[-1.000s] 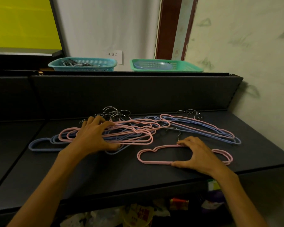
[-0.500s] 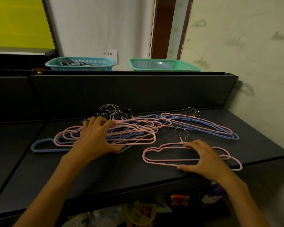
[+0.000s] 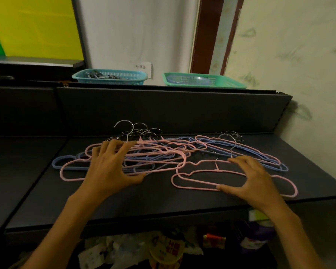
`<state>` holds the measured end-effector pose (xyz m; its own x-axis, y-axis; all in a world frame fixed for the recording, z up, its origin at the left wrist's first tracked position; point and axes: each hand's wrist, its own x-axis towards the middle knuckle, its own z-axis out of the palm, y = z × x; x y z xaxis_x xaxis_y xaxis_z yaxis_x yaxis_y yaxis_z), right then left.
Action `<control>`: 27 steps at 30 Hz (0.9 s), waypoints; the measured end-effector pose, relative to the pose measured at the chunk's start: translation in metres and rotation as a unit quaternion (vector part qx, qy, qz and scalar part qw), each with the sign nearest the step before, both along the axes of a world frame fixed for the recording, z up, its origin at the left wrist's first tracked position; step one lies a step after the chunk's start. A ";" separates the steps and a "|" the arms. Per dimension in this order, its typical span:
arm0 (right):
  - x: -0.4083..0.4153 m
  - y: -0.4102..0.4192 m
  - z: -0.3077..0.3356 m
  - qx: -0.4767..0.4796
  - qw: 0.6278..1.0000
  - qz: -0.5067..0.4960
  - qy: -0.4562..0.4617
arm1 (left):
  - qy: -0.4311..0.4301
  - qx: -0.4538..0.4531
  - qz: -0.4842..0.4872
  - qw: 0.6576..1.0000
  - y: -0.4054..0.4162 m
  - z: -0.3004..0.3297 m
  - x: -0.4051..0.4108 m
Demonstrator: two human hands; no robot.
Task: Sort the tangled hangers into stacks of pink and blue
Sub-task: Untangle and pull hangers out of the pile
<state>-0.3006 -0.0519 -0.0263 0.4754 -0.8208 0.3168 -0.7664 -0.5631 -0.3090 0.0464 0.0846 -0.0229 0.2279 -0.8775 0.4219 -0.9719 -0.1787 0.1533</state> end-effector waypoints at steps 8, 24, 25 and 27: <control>0.040 -0.007 0.003 -0.025 0.995 0.089 -0.023 | 0.015 -0.024 0.101 0.994 0.071 -0.006 0.005; 0.273 0.097 0.014 -0.053 0.967 0.244 -0.058 | 0.008 -0.035 0.268 0.963 0.278 -0.001 0.142; 0.291 0.112 0.015 -0.054 0.964 0.253 -0.062 | 0.006 -0.033 0.276 0.961 0.295 0.000 0.156; 0.328 0.143 0.018 -0.051 0.959 0.269 -0.071 | 0.001 -0.029 0.292 0.956 0.328 0.001 0.183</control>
<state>0.0277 0.0907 -0.0085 0.7676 -0.4303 0.4750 -0.3108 -0.8981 -0.3113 0.2290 0.4123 -0.0220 0.6732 -0.5753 0.4645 -0.7082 -0.6824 0.1810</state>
